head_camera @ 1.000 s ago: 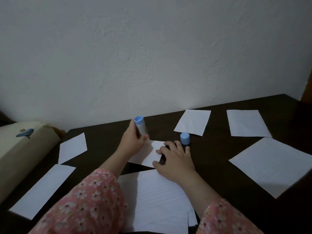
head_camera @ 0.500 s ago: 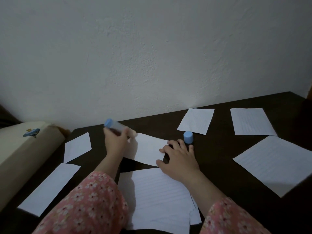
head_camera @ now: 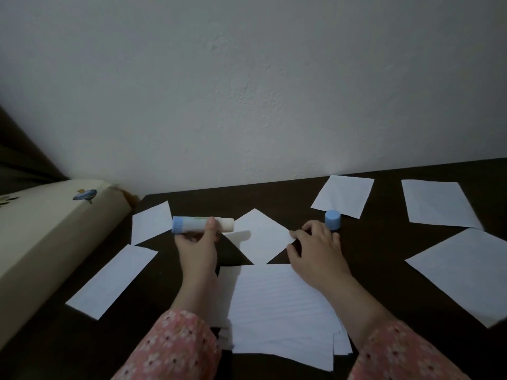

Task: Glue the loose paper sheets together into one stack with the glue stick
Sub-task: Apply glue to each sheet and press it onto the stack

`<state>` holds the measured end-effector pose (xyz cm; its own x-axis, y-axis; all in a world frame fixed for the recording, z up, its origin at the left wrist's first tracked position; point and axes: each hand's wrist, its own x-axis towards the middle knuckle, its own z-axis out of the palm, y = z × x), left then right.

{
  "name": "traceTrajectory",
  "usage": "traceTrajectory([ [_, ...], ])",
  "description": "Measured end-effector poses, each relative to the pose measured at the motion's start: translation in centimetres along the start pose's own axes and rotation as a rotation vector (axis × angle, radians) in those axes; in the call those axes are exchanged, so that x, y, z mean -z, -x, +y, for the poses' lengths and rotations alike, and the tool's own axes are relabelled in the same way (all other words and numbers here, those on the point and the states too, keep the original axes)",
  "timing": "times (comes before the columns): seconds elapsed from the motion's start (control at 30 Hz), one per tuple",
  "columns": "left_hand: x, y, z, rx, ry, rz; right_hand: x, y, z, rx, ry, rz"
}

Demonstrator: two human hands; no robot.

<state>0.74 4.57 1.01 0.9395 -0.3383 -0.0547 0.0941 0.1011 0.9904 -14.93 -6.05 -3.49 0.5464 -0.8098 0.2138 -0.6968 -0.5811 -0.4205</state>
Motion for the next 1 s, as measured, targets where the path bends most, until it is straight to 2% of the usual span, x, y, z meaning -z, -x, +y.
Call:
traceTrajectory([
  [0.17,-0.7,0.7,0.0,-0.067,-0.13,-0.156,0.2,-0.1,-0.3,0.008,-0.066,0.012],
  [0.3,-1.5,1.8,0.0,-0.125,-0.231,-0.296,0.4,-0.1,-0.3,0.026,-0.006,-0.116],
  [0.37,-1.7,2.2,-0.2,-0.144,-0.305,-0.353,0.4,-0.1,-0.2,0.012,0.012,-0.111],
  [0.5,-2.0,2.5,-0.5,-0.172,-0.394,-0.403,0.4,0.0,-0.3,-0.006,-0.021,-0.039],
  [0.63,-2.2,2.8,-0.5,-0.189,-0.431,-0.437,0.6,0.1,-0.3,0.025,-0.102,-0.047],
  [0.83,-2.3,2.8,-0.9,-0.373,-0.592,-0.545,0.9,0.2,-0.3,0.035,-0.119,-0.115],
  [1.0,-2.6,3.2,-1.0,-0.46,-0.686,-0.613,0.9,0.2,-0.4,0.034,-0.102,-0.123],
])
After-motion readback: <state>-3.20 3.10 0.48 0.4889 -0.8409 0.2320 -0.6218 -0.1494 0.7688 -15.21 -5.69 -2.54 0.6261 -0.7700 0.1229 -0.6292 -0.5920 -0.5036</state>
